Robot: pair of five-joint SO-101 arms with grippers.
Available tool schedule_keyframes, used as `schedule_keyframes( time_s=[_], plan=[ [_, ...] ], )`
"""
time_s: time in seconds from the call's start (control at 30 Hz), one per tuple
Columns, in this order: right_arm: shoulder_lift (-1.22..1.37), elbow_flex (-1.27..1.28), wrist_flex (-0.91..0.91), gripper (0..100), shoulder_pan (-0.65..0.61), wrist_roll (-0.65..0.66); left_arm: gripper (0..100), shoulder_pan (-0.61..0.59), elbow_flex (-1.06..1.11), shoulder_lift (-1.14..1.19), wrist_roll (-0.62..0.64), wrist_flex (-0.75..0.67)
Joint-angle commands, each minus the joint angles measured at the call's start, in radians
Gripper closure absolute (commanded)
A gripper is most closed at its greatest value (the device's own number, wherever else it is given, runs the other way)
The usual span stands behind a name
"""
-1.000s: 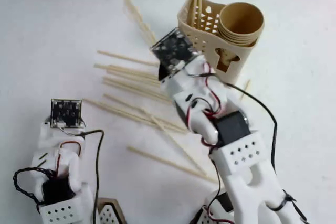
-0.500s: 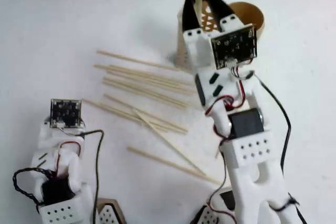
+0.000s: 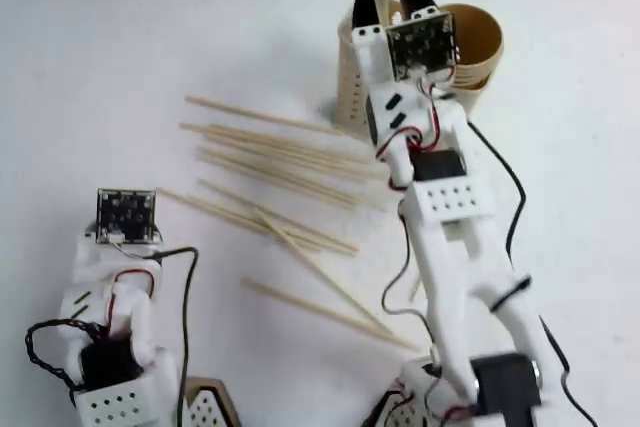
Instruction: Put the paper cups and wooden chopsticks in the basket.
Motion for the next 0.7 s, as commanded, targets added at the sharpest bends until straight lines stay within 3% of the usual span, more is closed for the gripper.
schedule_keyframes(
  time_s=[0.0, 0.17, 0.3, 0.53, 0.67],
  plan=[
    [0.058, -0.018, -0.028, 97.9, 0.021, -0.011, 91, -0.010, -0.006, -0.012, -0.012, -0.003],
    [0.090, -0.023, 0.025, 94.3, 0.027, -0.011, 91, -0.008, -0.006, -0.012, -0.012, -0.003],
    [0.027, -0.110, 0.248, 83.4, 0.024, -0.011, 91, -0.008, -0.006, -0.012, -0.012, -0.003],
    [-0.173, -0.195, 0.641, 97.3, 0.024, -0.008, 91, -0.008, -0.006, -0.012, -0.012, -0.003],
    [-0.269, -0.175, 0.857, 97.4, 0.024, -0.011, 91, -0.008, -0.006, -0.012, -0.012, -0.003]
  ],
)
